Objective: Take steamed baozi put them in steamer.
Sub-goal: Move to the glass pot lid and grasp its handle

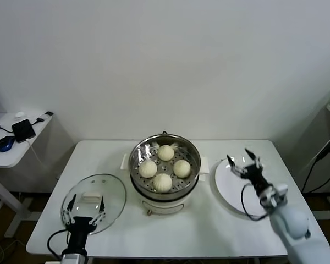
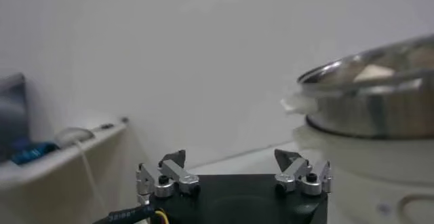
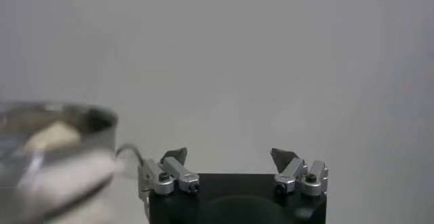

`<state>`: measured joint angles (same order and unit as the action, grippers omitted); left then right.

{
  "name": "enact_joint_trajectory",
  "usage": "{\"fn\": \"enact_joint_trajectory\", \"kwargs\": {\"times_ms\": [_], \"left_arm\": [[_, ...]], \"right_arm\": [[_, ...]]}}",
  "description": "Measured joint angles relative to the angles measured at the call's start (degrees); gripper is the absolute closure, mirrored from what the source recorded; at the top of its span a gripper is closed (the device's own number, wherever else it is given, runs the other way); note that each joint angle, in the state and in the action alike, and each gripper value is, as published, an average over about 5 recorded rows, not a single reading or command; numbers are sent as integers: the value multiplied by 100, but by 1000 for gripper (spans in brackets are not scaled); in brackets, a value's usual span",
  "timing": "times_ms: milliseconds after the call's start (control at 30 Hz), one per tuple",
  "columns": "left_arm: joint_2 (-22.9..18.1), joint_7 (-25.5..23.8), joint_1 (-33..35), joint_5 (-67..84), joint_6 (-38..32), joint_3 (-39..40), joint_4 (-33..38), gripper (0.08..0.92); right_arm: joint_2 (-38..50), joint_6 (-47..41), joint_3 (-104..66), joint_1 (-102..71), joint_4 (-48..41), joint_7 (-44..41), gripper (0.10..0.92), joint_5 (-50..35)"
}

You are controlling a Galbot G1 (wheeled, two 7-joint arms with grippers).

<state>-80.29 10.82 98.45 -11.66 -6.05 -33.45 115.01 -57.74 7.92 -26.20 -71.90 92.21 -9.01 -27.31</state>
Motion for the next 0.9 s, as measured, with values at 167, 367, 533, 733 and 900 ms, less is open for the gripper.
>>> {"fn": "enact_joint_trajectory", "kwargs": {"times_ms": [167, 367, 533, 733, 900], "left_arm": [[151, 457, -109, -1141, -81, -103, -263, 177], [396, 900, -233, -2678, -5, -126, -737, 177], [514, 1142, -389, -3847, 67, -124, -1205, 177], [547, 1299, -638, -4914, 122, -106, -1729, 177], [532, 1416, -867, -5562, 202, -81, -2087, 177]], "right_arm": [[-349, 291, -297, -710, 18, 68, 203, 170], [-602, 423, -443, -1096, 45, 228, 203, 298], [-712, 460, -514, -1289, 87, 337, 203, 376], [-810, 489, -575, -1421, 134, 446, 203, 425], [-861, 521, -621, -1495, 145, 513, 203, 450]]}}
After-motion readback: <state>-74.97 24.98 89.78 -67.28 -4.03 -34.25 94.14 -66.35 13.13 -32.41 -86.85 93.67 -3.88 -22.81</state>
